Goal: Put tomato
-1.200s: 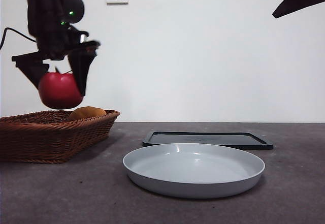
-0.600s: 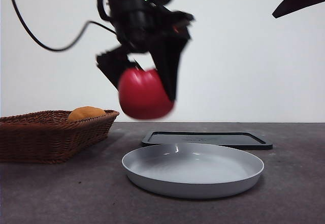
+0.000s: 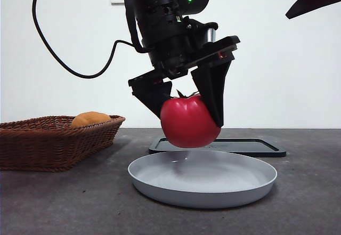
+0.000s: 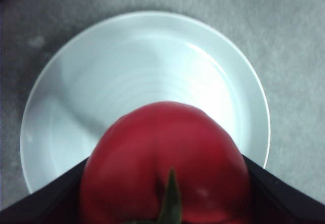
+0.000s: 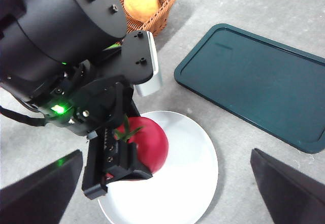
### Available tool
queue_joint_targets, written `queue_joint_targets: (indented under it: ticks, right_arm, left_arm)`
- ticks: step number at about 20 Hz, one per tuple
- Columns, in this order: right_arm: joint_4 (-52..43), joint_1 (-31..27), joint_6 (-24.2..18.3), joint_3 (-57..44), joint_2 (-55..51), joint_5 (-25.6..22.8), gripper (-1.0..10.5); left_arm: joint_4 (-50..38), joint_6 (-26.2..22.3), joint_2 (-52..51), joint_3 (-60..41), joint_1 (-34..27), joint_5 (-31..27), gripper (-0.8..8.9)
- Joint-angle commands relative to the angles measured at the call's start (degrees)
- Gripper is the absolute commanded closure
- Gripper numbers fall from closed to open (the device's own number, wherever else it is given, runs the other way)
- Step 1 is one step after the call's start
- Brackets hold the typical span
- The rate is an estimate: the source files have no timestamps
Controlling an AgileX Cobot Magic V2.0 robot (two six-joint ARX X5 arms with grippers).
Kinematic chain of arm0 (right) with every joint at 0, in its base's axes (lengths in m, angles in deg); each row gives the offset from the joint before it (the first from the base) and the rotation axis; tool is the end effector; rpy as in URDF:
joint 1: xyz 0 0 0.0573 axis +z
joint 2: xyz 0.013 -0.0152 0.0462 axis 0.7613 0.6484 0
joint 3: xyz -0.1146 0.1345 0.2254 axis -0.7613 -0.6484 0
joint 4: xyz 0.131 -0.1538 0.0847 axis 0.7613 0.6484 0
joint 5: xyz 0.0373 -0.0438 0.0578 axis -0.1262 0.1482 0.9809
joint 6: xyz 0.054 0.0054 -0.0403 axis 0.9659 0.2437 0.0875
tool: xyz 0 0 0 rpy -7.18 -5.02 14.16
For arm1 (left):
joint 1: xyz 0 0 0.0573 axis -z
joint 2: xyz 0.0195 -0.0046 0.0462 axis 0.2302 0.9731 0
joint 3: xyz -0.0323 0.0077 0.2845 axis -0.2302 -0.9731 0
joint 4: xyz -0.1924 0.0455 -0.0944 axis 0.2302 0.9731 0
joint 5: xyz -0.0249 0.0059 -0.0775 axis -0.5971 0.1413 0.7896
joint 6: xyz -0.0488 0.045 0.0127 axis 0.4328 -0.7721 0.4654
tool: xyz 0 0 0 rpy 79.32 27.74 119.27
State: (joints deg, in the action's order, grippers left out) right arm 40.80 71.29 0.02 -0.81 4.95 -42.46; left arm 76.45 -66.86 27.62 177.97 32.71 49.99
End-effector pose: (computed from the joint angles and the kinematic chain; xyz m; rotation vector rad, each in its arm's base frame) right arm 0.1478 0.0780 0.3411 0.0418 0.6487 0.7024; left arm 0.2611 -0.2822 0.2465 0.2888 1.2159 -0.7701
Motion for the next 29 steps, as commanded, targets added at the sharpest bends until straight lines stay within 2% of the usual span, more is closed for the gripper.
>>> queue_joint_targets:
  ticks: [1,13,14,20,24,29]
  right_arm:
    - [-0.76,0.24,-0.37,1.11,0.35,0.11,3.6]
    - [-0.83,0.24,-0.35,1.11,0.35,0.13,3.6]
    - [-0.83,0.24,-0.35,1.11,0.35,0.11,3.6]
    - [-0.83,0.24,-0.35,1.11,0.35,0.11,3.6]
    - [-0.83,0.24,-0.35,1.11,0.35,0.11,3.6]
    - [-0.83,0.24,-0.35,1.11,0.35,0.13,3.6]
  left_arm:
    - [-0.31,1.09,2.93,0.70,0.55,0.11,5.66]
    - [-1.77,1.33,6.64,0.72,0.59,0.13,5.57]
    - [-1.75,1.33,6.73,0.70,0.61,0.13,5.27]
    - [-2.40,1.49,6.73,1.18,0.46,0.13,1.77]
    - [2.54,0.87,6.73,7.21,-1.60,0.13,1.55]
    - [17.20,-4.07,6.71,21.14,-4.98,-0.79,1.55]
